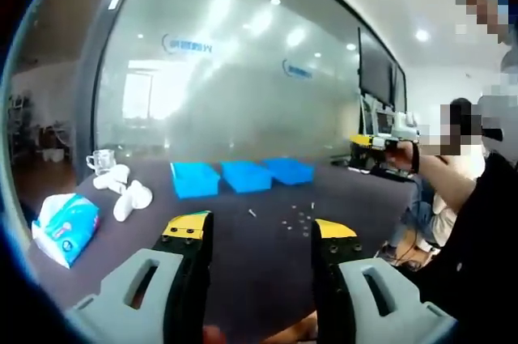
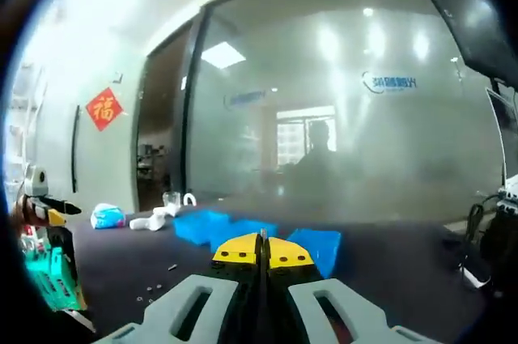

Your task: Sort the screws, nuts, and washers into the corresponding bins

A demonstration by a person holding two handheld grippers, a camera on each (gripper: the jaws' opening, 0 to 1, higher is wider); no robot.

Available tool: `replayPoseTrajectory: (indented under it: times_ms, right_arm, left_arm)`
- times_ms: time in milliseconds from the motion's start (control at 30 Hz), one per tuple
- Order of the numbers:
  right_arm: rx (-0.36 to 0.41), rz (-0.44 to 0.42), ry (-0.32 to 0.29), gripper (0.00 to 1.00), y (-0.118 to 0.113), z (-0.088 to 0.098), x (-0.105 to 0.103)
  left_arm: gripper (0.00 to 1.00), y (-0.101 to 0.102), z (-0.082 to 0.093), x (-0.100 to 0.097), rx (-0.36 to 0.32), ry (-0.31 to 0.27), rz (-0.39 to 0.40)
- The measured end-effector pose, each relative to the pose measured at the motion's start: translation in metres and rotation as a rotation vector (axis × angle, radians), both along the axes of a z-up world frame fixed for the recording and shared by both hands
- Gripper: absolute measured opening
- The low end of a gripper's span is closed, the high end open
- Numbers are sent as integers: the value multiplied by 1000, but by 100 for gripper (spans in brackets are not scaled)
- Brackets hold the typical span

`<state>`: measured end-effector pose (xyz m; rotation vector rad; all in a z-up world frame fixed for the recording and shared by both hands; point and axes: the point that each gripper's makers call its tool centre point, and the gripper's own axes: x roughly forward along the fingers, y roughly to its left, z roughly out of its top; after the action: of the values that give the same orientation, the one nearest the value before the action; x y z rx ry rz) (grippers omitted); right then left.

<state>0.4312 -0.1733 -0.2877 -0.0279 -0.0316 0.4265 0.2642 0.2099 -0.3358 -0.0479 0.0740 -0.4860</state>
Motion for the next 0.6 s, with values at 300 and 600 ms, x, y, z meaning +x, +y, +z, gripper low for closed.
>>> replayPoseTrajectory:
  times_ms: [300, 600]
  right_arm:
    - [-58, -29, 27, 0, 14, -4, 67]
    - [-91, -94, 69, 0, 18, -12, 114]
  left_arm:
    - [47, 5, -1, -1, -14, 2, 8]
    - [47, 12, 0, -5, -21, -2, 26]
